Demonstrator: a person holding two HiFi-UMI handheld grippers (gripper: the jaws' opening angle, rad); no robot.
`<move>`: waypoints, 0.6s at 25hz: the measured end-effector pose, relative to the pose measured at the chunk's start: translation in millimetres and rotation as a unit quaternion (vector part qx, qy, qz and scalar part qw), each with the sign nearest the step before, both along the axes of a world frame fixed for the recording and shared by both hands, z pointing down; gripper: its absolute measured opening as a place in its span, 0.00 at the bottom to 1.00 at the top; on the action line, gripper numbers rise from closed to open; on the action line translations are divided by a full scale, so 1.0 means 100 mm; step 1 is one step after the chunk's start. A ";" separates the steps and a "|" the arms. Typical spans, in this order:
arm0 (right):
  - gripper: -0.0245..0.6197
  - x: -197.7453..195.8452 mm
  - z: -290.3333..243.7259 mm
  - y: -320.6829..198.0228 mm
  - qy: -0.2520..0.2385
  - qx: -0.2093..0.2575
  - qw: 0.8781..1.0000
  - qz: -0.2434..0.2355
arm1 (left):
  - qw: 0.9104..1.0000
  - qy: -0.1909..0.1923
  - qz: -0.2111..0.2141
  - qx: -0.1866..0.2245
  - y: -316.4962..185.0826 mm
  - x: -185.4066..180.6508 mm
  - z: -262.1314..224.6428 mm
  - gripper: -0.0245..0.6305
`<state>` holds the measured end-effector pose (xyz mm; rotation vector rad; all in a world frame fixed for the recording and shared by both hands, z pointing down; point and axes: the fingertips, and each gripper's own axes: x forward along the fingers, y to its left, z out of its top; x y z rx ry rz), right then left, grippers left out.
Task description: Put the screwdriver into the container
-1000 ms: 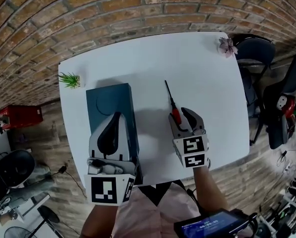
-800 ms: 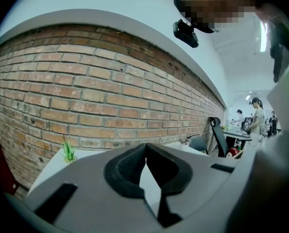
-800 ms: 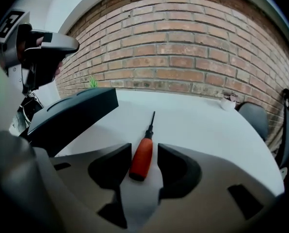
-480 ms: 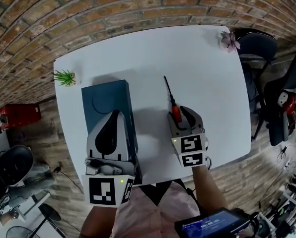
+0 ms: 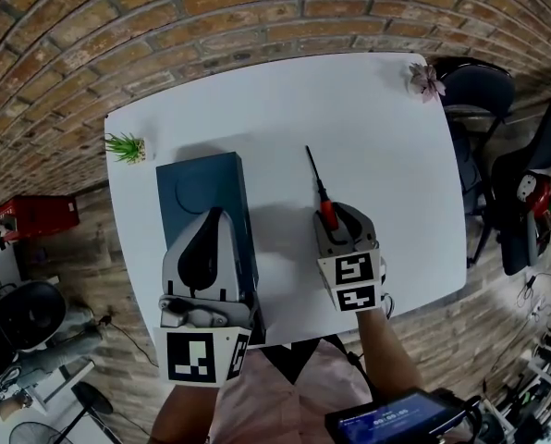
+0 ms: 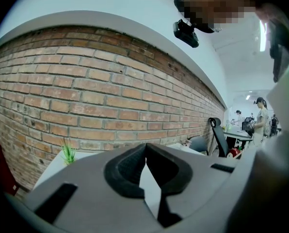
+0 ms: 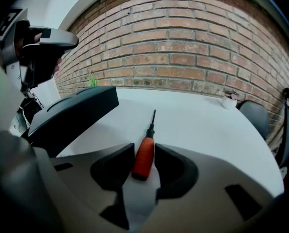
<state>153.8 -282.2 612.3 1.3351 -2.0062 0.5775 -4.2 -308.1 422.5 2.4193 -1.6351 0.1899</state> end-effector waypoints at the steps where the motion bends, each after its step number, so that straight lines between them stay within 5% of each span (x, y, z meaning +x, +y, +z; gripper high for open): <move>1: 0.25 0.00 0.00 0.00 0.000 0.000 1.000 0.000 | 1.000 0.000 0.000 0.001 0.00 0.00 -0.01 0.06; 15: 0.21 0.03 0.00 0.00 -0.008 -0.002 1.000 0.010 | 1.000 -0.004 -0.008 0.015 0.05 -0.03 -0.13 0.06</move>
